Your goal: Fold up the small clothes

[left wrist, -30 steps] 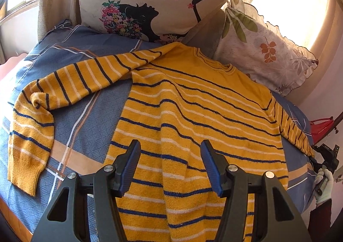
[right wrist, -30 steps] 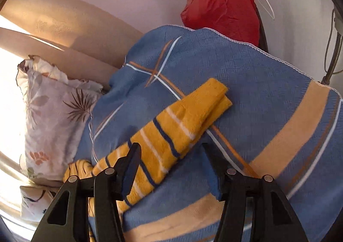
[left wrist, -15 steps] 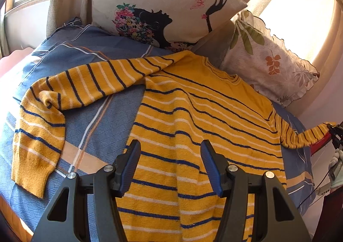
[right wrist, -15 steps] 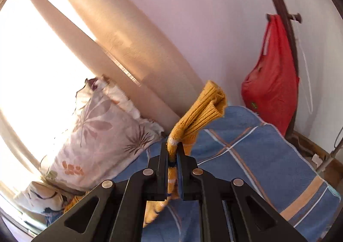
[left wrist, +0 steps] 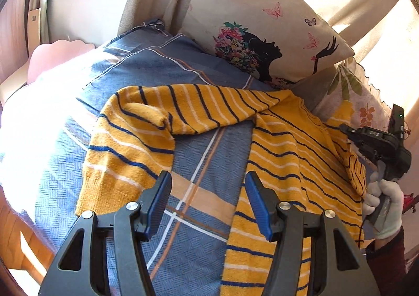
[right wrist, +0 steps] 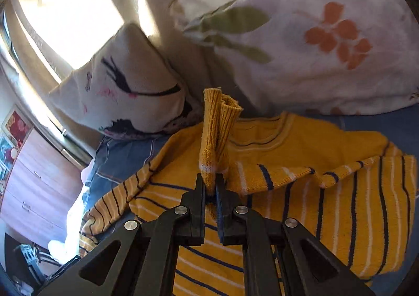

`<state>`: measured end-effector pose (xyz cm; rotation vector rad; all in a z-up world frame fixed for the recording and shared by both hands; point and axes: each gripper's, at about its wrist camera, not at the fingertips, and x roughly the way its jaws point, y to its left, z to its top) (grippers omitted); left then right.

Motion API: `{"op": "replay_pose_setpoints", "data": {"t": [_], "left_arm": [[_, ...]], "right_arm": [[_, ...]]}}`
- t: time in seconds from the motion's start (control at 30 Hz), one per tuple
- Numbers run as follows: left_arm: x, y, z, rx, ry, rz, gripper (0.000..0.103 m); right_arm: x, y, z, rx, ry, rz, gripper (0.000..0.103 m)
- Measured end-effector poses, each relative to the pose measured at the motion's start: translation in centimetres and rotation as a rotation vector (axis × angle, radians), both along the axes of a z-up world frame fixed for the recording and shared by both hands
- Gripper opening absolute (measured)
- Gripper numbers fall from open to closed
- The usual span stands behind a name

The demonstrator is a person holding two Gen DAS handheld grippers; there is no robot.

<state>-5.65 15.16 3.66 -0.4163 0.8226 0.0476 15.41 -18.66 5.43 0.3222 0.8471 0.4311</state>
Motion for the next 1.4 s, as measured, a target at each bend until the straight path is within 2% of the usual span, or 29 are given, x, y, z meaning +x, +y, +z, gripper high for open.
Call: {"op": "replay_pose_setpoints", "data": {"t": [0.17,0.2,0.23,0.3,0.33,0.4,0.43,0.47,0.57,0.63,0.67,0.7,0.73,0.83,0.97,1.13,1.2,1.3,1.4], "left_arm": [[0.0,0.8,-0.4,-0.01,0.015,0.012,0.057],[0.1,0.9,-0.5,-0.012,0.017,0.011,0.057],[0.2,0.9,-0.6,-0.016,0.017,0.009,0.057],[0.6,0.8,-0.6,-0.021,0.016,0.003,0.057],[0.9,0.7,-0.5,-0.022,0.015,-0.002,0.057],[1.5,0.3,-0.2,-0.019,0.009,-0.019,0.057],[1.9,-0.1,0.0,-0.013,0.002,-0.031,0.057],[2.2,-0.6,0.3,-0.005,-0.006,-0.045,0.057],[3.6,-2.0,0.6,0.009,-0.016,-0.086,0.058],[4.5,-3.1,0.7,0.009,-0.019,-0.116,0.058],[5.1,-3.7,0.8,0.01,-0.019,-0.131,0.058],[5.5,-4.3,0.9,0.008,-0.021,-0.144,0.058],[5.8,-4.9,1.0,0.004,-0.023,-0.158,0.058],[6.2,-6.5,1.1,0.006,-0.026,-0.193,0.058],[6.4,-7.3,0.9,0.035,-0.009,-0.199,0.058],[6.4,-5.9,0.3,0.041,0.017,-0.143,0.058],[6.3,-5.1,0.0,0.039,0.03,-0.118,0.058],[5.9,-4.0,-0.6,0.03,0.051,-0.086,0.058],[5.1,-2.8,-0.8,0.024,0.056,-0.061,0.058]], "right_arm": [[1.4,7.3,-4.1,-0.067,0.017,0.115,0.012],[1.2,8.1,-4.5,-0.084,0.018,0.142,0.018],[1.0,8.8,-4.7,-0.085,0.025,0.177,0.03],[0.1,9.3,-4.5,-0.001,0.053,0.28,0.042],[-0.3,9.3,-4.1,0.021,0.054,0.302,0.042],[-1.0,8.3,-2.6,0.044,0.024,0.305,0.046],[-1.3,7.1,-2.1,0.05,0.008,0.287,0.053],[-1.4,5.7,-1.6,0.047,-0.006,0.256,0.056],[-1.5,2.1,-1.1,-0.038,-0.023,0.177,0.057],[-1.2,0.2,-1.6,-0.066,0.013,0.144,0.055],[-1.0,-0.4,-2.2,-0.066,0.035,0.14,0.051],[-0.7,-0.9,-2.6,-0.073,0.054,0.141,0.041],[-0.3,-0.6,-3.1,-0.099,0.069,0.144,0.036],[0.9,0.9,-4.7,-0.198,0.097,0.171,0.032],[4.0,3.6,-4.9,-0.25,0.058,0.191,0.032],[8.7,6.3,-5.0,-0.284,0.039,0.186,0.032],[10.1,7.0,-5.0,-0.292,0.035,0.18,0.035],[11.6,7.6,-5.2,-0.287,0.041,0.166,0.043],[11.0,6.7,-4.2,-0.235,0.051,0.157,0.044]]}}
